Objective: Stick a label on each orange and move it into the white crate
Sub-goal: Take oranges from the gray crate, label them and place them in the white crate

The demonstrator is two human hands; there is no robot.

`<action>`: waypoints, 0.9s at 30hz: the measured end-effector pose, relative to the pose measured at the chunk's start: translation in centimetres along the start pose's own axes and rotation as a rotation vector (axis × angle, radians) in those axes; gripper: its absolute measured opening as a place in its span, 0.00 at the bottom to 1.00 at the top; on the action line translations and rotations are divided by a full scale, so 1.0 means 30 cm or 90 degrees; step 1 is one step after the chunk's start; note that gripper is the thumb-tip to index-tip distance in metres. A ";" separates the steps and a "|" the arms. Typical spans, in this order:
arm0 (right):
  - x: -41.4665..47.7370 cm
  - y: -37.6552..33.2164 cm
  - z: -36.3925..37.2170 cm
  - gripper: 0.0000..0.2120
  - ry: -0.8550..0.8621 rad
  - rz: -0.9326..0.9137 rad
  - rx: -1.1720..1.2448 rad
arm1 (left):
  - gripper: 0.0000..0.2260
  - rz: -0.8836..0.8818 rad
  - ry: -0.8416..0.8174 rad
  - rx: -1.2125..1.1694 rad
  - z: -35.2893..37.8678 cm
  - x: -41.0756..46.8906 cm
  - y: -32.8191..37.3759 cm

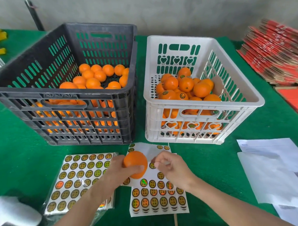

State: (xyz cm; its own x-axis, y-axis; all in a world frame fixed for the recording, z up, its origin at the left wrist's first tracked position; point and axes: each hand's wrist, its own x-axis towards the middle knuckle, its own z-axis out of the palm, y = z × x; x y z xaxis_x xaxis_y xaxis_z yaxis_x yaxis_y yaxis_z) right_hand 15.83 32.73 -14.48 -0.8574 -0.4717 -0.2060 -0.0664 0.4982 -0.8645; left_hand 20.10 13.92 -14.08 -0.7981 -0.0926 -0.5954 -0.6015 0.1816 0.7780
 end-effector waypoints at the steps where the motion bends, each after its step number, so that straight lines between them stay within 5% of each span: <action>1: 0.006 -0.011 -0.021 0.07 -0.011 0.013 0.026 | 0.25 0.041 0.035 0.072 -0.005 -0.007 0.005; 4: 0.011 -0.062 -0.066 0.09 -0.054 -0.008 0.093 | 0.34 0.096 0.028 0.075 -0.010 -0.024 0.016; 10: 0.017 -0.166 -0.090 0.12 -0.133 -0.118 -0.039 | 0.47 0.071 -0.186 -0.339 -0.008 -0.034 0.024; 27: -0.020 -0.200 -0.048 0.03 -0.001 -0.215 -0.291 | 0.37 0.029 -0.217 -0.503 0.017 -0.044 0.068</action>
State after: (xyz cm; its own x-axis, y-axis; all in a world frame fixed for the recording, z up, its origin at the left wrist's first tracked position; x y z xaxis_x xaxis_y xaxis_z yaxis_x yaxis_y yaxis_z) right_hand 16.02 31.07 -8.52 -0.7497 -0.6601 0.0464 -0.5510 0.5839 -0.5963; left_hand 19.95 14.92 -11.82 -0.8434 0.2205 -0.4899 -0.5193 -0.5682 0.6383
